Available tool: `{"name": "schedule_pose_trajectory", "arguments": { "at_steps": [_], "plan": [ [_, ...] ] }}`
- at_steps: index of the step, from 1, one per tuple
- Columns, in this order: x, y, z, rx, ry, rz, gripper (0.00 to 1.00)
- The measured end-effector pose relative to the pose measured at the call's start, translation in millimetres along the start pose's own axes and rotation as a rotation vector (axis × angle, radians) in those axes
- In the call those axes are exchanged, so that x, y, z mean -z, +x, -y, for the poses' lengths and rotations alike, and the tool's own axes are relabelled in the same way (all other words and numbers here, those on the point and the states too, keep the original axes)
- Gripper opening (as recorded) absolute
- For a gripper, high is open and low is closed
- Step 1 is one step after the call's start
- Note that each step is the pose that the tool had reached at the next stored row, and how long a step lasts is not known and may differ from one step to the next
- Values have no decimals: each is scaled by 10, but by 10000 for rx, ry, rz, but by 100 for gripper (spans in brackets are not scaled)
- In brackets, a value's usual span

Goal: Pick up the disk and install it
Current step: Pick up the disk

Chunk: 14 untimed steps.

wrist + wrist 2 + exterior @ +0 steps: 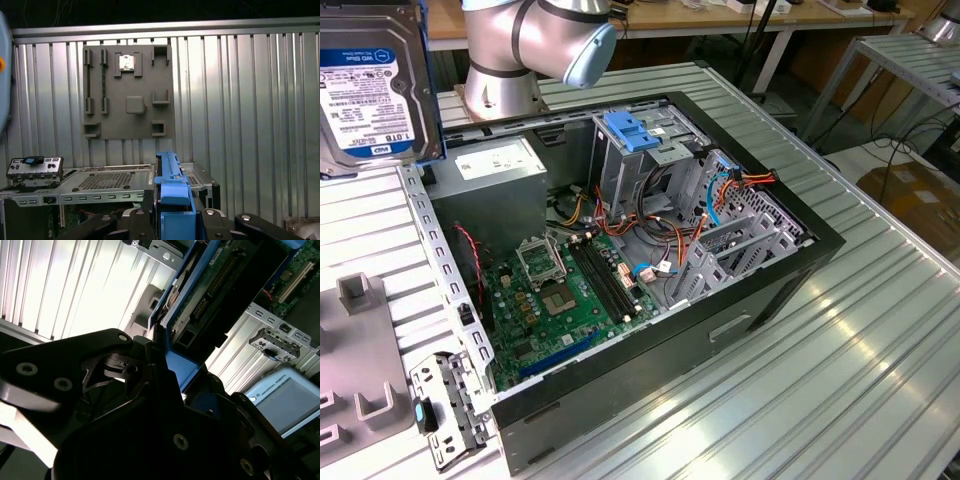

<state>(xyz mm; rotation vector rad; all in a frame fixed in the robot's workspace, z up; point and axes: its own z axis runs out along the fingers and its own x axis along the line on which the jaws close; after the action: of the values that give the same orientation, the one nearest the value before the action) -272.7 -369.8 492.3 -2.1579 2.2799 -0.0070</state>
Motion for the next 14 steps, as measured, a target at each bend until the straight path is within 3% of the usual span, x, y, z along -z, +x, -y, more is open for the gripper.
{"name": "schedule_pose_trajectory", "arguments": {
  "at_steps": [14],
  "plan": [
    [-2,-15,271,1,1,-14,37]
  ]
}}
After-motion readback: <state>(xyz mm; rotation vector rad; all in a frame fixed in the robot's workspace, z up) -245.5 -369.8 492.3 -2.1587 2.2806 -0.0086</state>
